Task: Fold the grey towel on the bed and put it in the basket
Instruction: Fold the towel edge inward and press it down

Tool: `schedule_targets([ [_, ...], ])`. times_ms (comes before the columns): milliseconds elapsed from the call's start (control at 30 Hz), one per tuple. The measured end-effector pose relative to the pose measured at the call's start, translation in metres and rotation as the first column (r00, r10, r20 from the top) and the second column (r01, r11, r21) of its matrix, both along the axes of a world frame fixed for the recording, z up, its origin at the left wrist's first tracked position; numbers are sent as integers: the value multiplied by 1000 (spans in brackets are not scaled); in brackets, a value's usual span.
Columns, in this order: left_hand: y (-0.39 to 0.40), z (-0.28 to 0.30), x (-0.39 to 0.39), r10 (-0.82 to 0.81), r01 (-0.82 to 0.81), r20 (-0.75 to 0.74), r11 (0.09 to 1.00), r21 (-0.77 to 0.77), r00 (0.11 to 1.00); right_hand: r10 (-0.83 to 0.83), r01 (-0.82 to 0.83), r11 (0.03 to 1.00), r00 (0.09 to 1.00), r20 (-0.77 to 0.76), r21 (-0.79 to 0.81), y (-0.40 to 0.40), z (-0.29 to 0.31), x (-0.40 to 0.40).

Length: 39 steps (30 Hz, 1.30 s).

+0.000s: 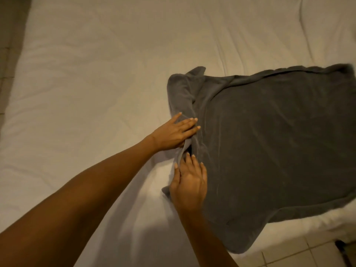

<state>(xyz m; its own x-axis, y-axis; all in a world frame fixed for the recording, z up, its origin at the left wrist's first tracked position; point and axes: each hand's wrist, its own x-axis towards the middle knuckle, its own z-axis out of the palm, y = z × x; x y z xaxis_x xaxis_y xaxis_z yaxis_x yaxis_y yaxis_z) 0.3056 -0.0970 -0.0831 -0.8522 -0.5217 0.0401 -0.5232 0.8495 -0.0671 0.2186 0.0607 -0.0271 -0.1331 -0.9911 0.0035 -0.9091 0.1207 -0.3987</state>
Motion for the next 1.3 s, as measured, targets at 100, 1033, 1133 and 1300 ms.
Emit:
schedule_targets([
  [100,0,6,-19,-28,28,11,999,-18,1000,-18,19,999,999,42,-28,-7,13,-11],
  [1033,13,44,208,437,-394,380,900,-190,816,311,-312,950,949,46,12,20,6,80],
  [1133,39,41,227,495,-446,402,869,-215,770,341,-342,939,939,34,23,31,1,90],
  [1300,58,26,223,588,-567,304,807,-164,749,350,-329,925,932,-92,192,37,-31,76],
])
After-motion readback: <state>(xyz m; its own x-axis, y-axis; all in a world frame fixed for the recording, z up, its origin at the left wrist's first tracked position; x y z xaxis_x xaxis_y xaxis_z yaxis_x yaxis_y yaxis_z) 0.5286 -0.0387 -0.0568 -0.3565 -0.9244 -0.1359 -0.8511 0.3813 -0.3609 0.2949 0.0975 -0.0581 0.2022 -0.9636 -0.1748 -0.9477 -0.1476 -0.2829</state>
